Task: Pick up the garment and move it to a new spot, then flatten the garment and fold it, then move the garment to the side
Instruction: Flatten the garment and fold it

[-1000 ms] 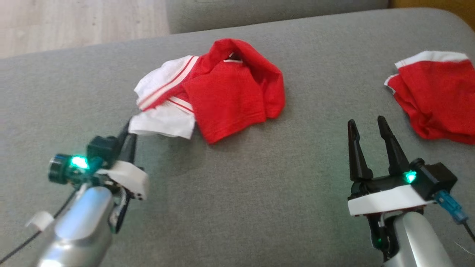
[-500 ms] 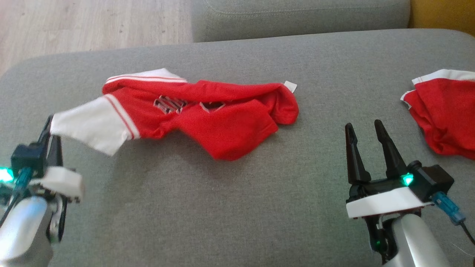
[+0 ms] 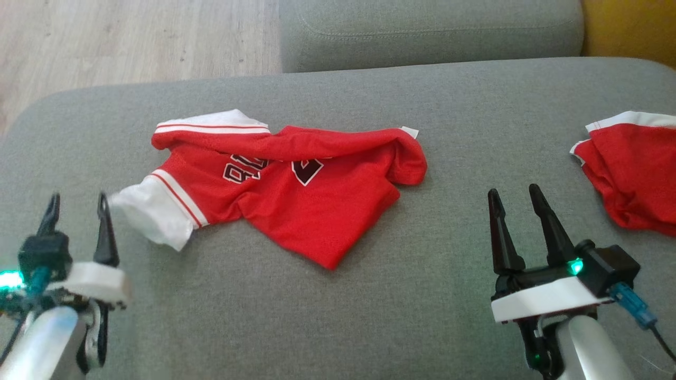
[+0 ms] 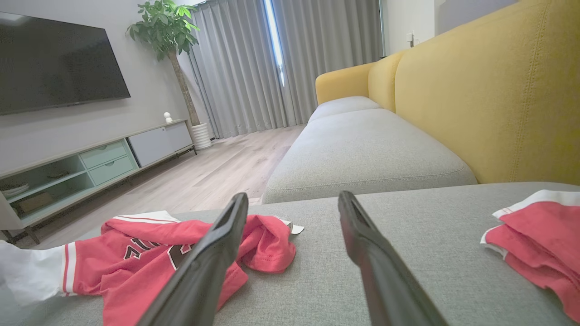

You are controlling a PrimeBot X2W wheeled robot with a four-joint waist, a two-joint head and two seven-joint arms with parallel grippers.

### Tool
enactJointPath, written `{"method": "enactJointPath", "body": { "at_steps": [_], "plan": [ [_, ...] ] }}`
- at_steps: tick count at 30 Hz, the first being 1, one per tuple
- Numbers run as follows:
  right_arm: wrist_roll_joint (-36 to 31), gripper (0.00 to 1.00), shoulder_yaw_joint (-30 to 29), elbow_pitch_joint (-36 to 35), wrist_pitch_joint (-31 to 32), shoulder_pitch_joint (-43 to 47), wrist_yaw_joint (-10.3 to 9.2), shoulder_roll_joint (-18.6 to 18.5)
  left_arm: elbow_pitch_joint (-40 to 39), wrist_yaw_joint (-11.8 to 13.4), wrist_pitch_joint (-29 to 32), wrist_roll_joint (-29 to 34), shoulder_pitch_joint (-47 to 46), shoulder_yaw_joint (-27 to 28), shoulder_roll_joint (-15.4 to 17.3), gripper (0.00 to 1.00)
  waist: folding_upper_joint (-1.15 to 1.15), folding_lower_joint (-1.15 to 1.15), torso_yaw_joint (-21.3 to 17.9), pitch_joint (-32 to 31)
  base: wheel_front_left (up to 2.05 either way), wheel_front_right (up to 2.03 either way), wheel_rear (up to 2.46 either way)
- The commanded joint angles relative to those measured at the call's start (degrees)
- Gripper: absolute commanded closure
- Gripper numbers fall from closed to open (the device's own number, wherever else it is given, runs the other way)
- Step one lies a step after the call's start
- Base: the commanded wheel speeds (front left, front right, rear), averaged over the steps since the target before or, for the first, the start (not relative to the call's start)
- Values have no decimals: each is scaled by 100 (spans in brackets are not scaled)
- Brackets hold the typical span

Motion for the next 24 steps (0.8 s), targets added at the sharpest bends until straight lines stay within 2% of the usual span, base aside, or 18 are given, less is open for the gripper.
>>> {"method": "enactJointPath", "body": {
  "at_steps": [1, 5, 12, 20, 24],
  "plan": [
    [-25, 0, 154, -161, -61, -136, -4, -16, -161, 39, -67, -32, -301, 319, 199, 0, 0, 1, -1, -9, 0, 0, 0],
    [-50, 0, 148, -161, -61, -88, -4, -16, -938, -7, -242, -311, -231, 754, -70, 0, 0, 1, 2, -71, 0, 0, 0],
    [-91, 0, 64, -221, -61, -7, -4, -16, -2167, -481, -276, -322, 243, 1177, -656, 0, 0, 1, 49, -156, 0, 0, 0],
    [-115, 0, 67, -241, -61, 78, -4, -16, -2116, -852, -278, -95, 922, 1036, -1273, 0, 0, 1, 146, -223, 0, 0, 0],
    [-124, 0, 59, -252, -61, 89, -4, -16, -1970, -1003, -278, 43, 1064, 1139, -1557, 0, 0, 1, 204, -216, 0, 0, 0]
  ]
}}
